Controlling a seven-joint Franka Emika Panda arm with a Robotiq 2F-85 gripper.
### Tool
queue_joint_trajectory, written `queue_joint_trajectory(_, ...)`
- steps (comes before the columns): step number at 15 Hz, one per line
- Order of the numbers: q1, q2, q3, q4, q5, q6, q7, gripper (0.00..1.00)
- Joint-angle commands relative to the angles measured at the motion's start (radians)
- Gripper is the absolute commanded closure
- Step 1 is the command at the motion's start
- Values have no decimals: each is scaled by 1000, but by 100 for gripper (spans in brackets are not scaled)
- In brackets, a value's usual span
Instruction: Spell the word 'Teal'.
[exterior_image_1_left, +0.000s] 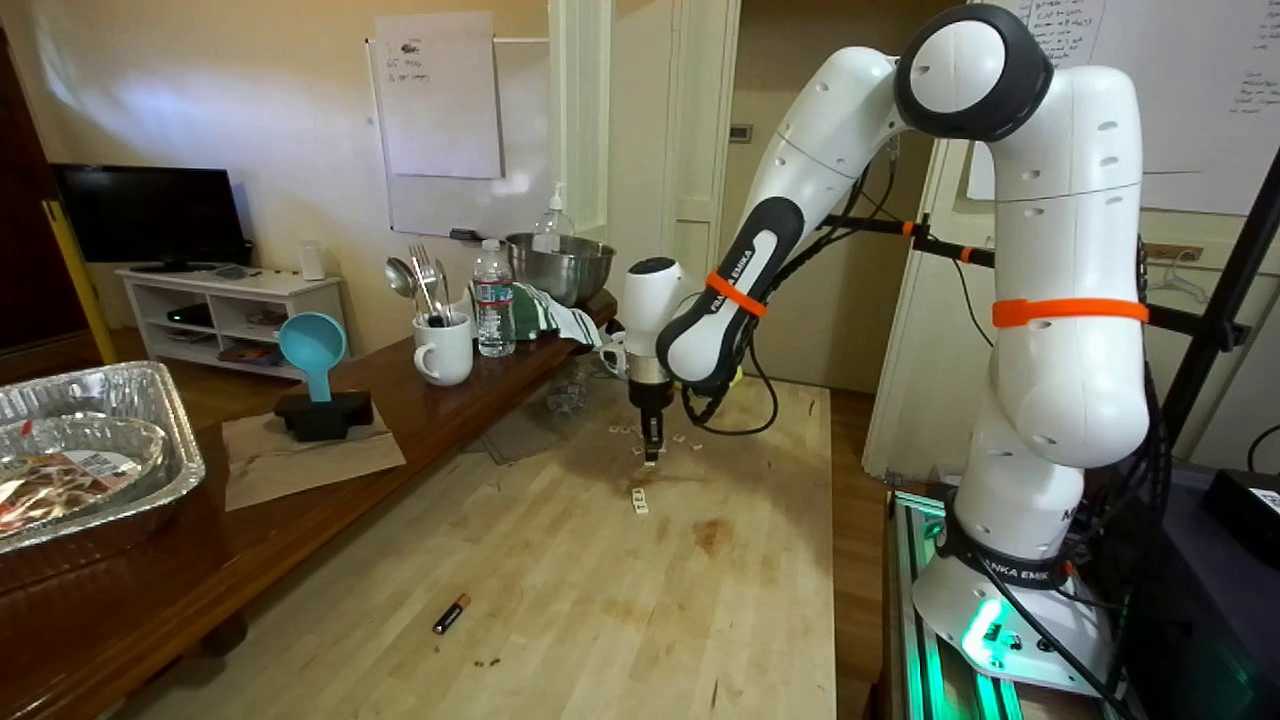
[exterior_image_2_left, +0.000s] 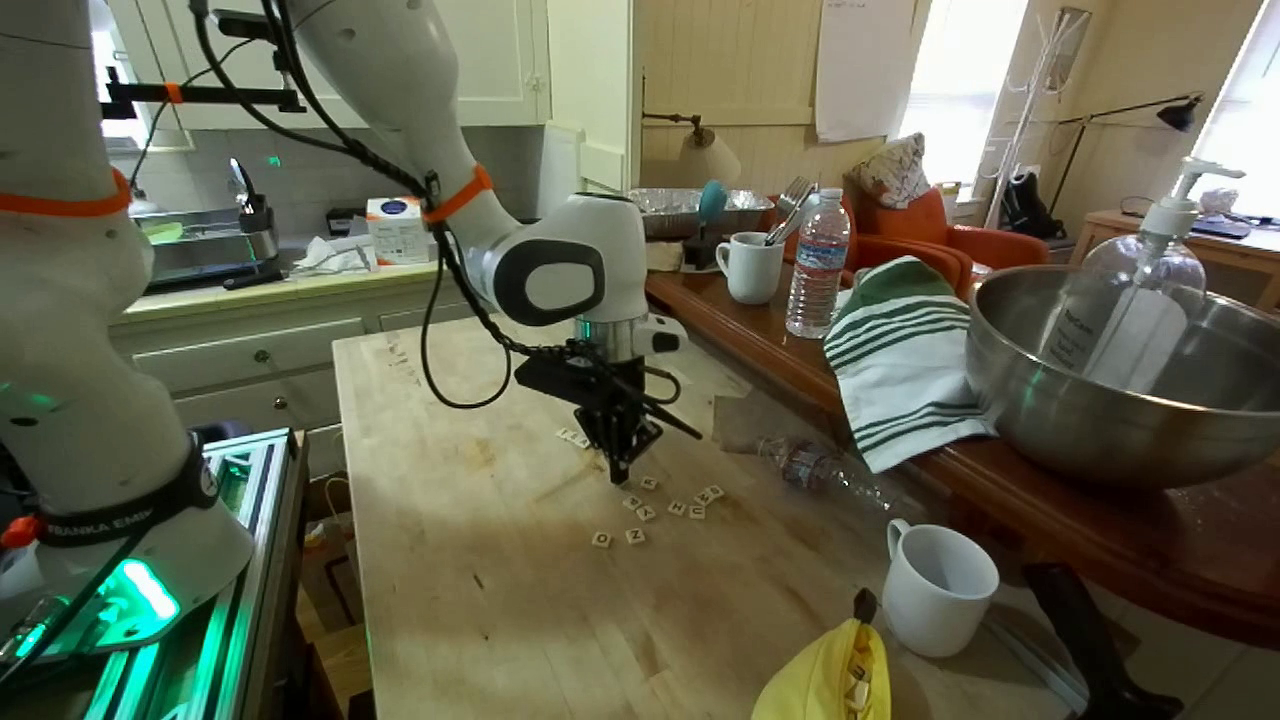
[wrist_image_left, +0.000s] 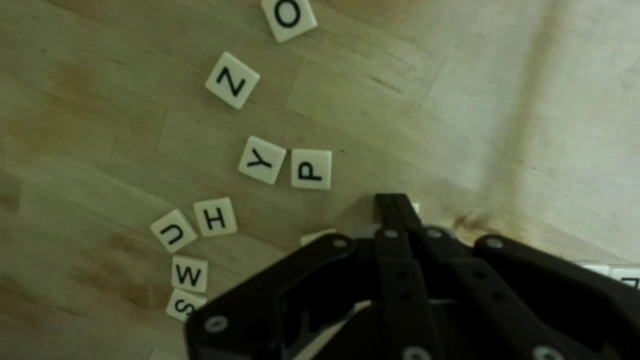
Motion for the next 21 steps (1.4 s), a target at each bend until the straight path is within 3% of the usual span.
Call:
queue_joint_trajectory(1, 14, 10, 24, -22, -13, -2, -7, 100)
queue_joint_trajectory(21, 38, -11, 79, -51, 12, -7, 1, 100)
